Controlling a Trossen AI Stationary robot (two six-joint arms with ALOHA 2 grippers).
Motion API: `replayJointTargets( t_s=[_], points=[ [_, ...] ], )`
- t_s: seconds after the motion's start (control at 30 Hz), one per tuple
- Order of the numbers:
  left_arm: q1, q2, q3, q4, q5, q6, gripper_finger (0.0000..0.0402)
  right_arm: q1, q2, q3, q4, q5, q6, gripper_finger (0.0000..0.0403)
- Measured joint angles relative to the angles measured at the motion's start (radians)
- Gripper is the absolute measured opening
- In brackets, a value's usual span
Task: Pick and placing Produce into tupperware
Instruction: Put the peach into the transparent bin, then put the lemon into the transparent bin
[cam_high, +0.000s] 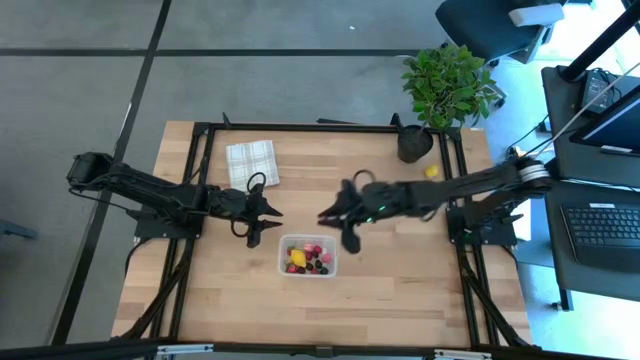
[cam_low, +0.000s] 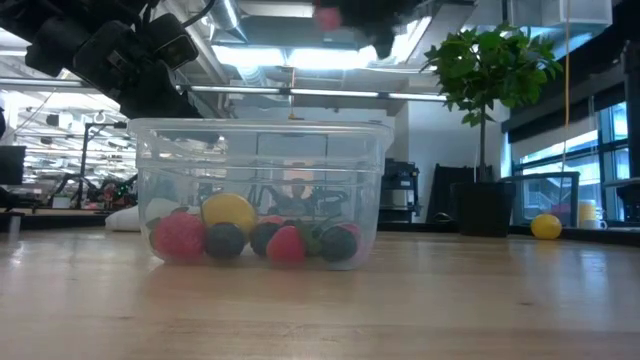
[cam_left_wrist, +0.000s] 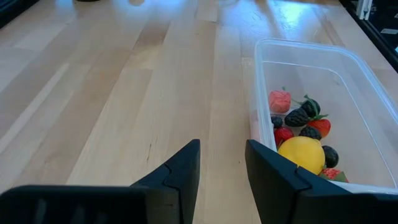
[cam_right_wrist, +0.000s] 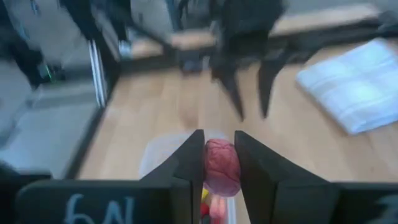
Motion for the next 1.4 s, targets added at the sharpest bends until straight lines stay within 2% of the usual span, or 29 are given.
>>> replayJointTargets(
  t_s=[0.23, 0.37, 0.5, 1.07, 1.4],
  points=[
    [0.0, 0.0, 0.0, 0.0, 0.0, 0.0, 0.0121, 0.065, 0.262, 0.124, -0.05, 0.005, -0.171, 0.0084],
    [0.0, 0.0, 0.0, 0.0, 0.0, 0.0, 0.0121, 0.09, 0.377, 0.187, -0.066, 0.003, -0.184, 0.0084],
    [0.0, 0.0, 0.0, 0.0, 0.0, 0.0, 0.0121, 0.104, 0.441, 0.24, -0.117, 0.004, -0.185, 0.0084],
    [0.0, 0.0, 0.0, 0.0, 0.0, 0.0, 0.0121, 0.106, 0.491, 0.265, -0.187, 0.003, -0.13, 0.0089],
    [0.0, 0.0, 0.0, 0.0, 0.0, 0.0, 0.0121, 0.106, 0.491, 0.265, -0.193, 0.003, -0.074, 0.015]
  ],
)
